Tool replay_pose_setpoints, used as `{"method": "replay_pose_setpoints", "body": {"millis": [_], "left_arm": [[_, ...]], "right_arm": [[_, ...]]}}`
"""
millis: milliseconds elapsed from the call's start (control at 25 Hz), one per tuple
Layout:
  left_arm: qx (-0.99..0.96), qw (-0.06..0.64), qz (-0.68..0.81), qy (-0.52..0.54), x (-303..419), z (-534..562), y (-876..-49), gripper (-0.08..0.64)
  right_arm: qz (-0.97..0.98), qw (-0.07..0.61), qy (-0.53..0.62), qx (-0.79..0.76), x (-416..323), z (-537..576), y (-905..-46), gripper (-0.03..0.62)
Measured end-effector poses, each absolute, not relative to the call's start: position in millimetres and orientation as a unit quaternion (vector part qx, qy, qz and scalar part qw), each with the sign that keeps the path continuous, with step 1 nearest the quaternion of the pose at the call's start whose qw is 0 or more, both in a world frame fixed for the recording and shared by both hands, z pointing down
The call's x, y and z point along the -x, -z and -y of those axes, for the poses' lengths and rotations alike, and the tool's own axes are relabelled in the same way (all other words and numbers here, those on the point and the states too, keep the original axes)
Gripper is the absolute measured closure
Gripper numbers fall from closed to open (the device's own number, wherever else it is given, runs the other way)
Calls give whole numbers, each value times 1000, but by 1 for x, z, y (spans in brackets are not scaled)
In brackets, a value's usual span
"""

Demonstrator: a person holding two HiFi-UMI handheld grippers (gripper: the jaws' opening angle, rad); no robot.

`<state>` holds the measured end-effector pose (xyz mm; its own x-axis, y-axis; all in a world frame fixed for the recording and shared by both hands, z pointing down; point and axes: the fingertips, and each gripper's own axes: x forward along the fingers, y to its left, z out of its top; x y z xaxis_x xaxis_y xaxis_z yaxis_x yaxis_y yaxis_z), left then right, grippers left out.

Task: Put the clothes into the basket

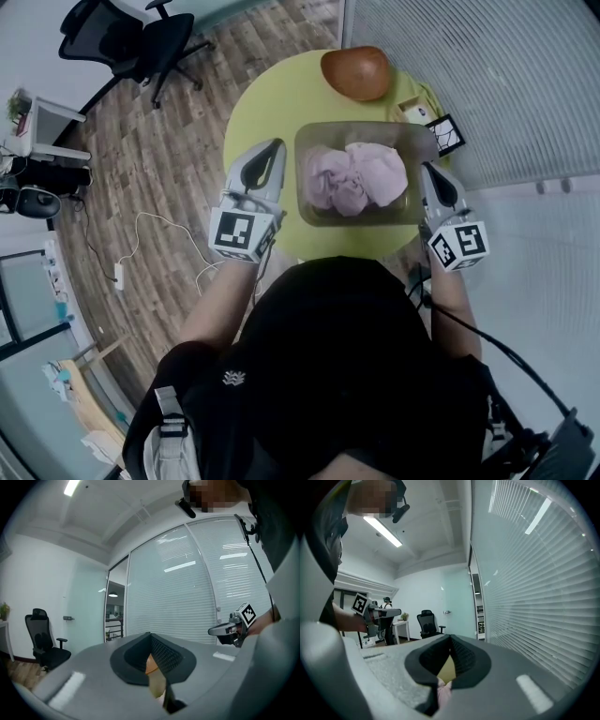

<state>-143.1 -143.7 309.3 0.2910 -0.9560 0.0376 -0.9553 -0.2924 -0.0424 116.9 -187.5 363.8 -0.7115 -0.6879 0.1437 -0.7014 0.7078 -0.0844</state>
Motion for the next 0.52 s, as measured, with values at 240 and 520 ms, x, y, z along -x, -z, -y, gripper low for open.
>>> {"method": "replay_pose_setpoints", "body": {"millis": [240, 520], "left_arm": [[803, 3, -595, 31, 139, 138, -310, 554], [798, 7, -602, 32, 147, 123, -308, 554]], "right_arm": [[924, 50, -68, -373, -120, 185, -363, 591], [927, 51, -62, -367, -112, 173, -363, 591]]}}
